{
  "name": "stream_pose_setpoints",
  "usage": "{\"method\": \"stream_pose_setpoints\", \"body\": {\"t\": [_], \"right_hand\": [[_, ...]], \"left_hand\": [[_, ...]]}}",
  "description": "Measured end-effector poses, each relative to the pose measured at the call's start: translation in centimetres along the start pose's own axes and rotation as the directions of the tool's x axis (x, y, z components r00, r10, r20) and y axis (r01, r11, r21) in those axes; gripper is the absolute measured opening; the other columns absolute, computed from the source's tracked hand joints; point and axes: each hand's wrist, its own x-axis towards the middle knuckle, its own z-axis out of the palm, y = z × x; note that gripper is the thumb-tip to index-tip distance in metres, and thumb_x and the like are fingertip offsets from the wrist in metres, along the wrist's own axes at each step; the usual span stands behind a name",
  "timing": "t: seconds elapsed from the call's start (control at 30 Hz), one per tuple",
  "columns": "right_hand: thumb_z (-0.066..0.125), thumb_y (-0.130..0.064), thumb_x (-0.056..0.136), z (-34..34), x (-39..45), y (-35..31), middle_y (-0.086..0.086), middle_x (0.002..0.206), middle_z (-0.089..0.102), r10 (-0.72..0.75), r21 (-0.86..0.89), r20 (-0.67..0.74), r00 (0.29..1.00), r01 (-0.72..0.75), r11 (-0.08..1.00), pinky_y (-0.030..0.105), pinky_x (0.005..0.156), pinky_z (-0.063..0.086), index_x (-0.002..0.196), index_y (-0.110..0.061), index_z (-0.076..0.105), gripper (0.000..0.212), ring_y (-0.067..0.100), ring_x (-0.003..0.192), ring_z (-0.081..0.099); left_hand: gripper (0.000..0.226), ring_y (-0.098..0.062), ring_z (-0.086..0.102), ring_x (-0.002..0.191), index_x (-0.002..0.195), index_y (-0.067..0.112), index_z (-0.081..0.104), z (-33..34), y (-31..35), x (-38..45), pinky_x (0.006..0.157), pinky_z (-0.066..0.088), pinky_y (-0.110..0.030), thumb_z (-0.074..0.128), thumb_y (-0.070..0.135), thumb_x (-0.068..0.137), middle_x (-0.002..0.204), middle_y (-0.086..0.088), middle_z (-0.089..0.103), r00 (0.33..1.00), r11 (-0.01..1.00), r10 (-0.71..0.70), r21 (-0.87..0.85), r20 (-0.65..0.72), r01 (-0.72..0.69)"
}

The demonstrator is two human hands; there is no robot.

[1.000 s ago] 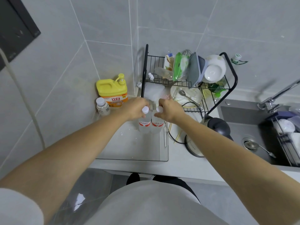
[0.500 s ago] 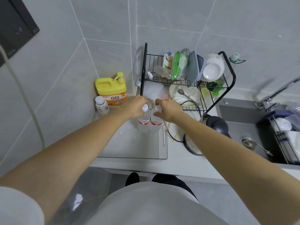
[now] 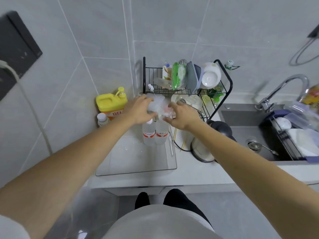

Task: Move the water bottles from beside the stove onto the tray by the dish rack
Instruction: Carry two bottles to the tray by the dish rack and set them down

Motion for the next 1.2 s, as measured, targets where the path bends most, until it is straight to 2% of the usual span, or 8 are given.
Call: {"method": "stream_pose_setpoints", "body": {"t": [0.13, 0.27, 0.33, 0.5, 0.6, 0.9, 1.03, 1.2], "right_hand": [[0.049, -0.068, 0.092, -3.5, -3.3, 1.2, 0.009, 0.139, 0.052, 0.084, 0.034, -0.167, 0.982, -0.079, 0.996, 0.05, 0.102, 0.048, 0.142, -0.024, 0.047, 0.066, 0.036, 0.129, 0.047], [0.04, -0.072, 0.088, -7.3, -8.7, 3.7, 0.008, 0.14, 0.052, 0.199, 0.043, -0.333, 0.922, -0.196, 0.98, 0.047, 0.098, 0.047, 0.147, -0.027, 0.043, 0.075, 0.036, 0.123, 0.048], [0.037, -0.074, 0.087, -9.1, -12.0, 5.5, 0.008, 0.143, 0.05, 0.255, 0.054, -0.387, 0.886, -0.254, 0.966, 0.049, 0.099, 0.048, 0.148, -0.027, 0.043, 0.078, 0.036, 0.125, 0.046], [0.046, -0.07, 0.091, -12.6, -21.6, 11.6, 0.006, 0.15, 0.045, 0.371, 0.108, -0.489, 0.79, -0.367, 0.924, 0.048, 0.103, 0.045, 0.151, -0.028, 0.041, 0.074, 0.034, 0.132, 0.042], [0.039, -0.076, 0.087, -14.1, -29.0, 16.0, 0.006, 0.149, 0.044, 0.442, 0.129, -0.518, 0.732, -0.444, 0.887, 0.049, 0.099, 0.047, 0.152, -0.028, 0.039, 0.08, 0.034, 0.129, 0.043], [0.049, -0.068, 0.089, -16.1, -54.1, 31.6, 0.005, 0.148, 0.046, 0.613, 0.099, -0.575, 0.542, -0.697, 0.71, 0.047, 0.098, 0.049, 0.149, -0.03, 0.04, 0.072, 0.032, 0.132, 0.041], [0.05, -0.068, 0.089, -16.0, -66.0, 37.1, 0.006, 0.151, 0.044, 0.726, 0.172, -0.569, 0.386, -0.808, 0.564, 0.05, 0.1, 0.048, 0.149, -0.032, 0.04, 0.071, 0.032, 0.133, 0.041], [0.048, -0.07, 0.089, -15.0, -79.0, 43.2, 0.005, 0.157, 0.039, 0.819, 0.254, -0.547, 0.173, -0.898, 0.359, 0.051, 0.106, 0.043, 0.152, -0.029, 0.038, 0.076, 0.03, 0.139, 0.035]], "left_hand": [[0.071, -0.027, 0.048, 0.131, 0.15, 0.027, 0.045, -3.2, 3.6, 0.7, 0.094, 0.048, -0.043, 0.06, 0.059, 0.088, 0.14, -0.002, 0.053, 0.984, 0.987, 0.148, 0.074, -0.101, -0.14], [0.078, -0.028, 0.039, 0.141, 0.156, 0.03, 0.035, -5.7, 9.9, 0.9, 0.108, 0.042, -0.051, 0.053, 0.065, 0.089, 0.154, -0.004, 0.043, 0.948, 0.956, 0.282, 0.13, -0.148, -0.264], [0.079, -0.028, 0.035, 0.146, 0.158, 0.031, 0.031, -6.4, 13.8, 0.6, 0.111, 0.038, -0.052, 0.051, 0.066, 0.09, 0.158, -0.005, 0.038, 0.927, 0.937, 0.337, 0.15, -0.166, -0.315], [0.081, -0.028, 0.034, 0.145, 0.156, 0.032, 0.033, -6.4, 25.3, -0.8, 0.11, 0.037, -0.052, 0.048, 0.071, 0.087, 0.158, -0.005, 0.04, 0.841, 0.871, 0.489, 0.175, -0.232, -0.459], [0.082, -0.029, 0.035, 0.144, 0.156, 0.032, 0.032, -5.1, 34.1, -2.4, 0.108, 0.037, -0.052, 0.048, 0.073, 0.087, 0.156, -0.006, 0.039, 0.782, 0.816, 0.578, 0.17, -0.235, -0.552], [0.084, -0.029, 0.039, 0.141, 0.158, 0.032, 0.03, 1.2, 63.1, -9.9, 0.104, 0.041, -0.05, 0.047, 0.071, 0.086, 0.153, -0.007, 0.042, 0.564, 0.593, 0.794, 0.088, -0.227, -0.8], [0.082, -0.028, 0.04, 0.14, 0.156, 0.031, 0.034, 4.8, 75.9, -14.3, 0.101, 0.043, -0.05, 0.054, 0.068, 0.086, 0.149, -0.007, 0.045, 0.43, 0.446, 0.878, 0.034, -0.213, -0.894], [0.083, -0.028, 0.04, 0.139, 0.156, 0.031, 0.035, 9.1, 91.2, -20.1, 0.102, 0.044, -0.049, 0.045, 0.07, 0.083, 0.149, -0.007, 0.046, 0.231, 0.229, 0.96, -0.032, -0.159, -0.973]]}}
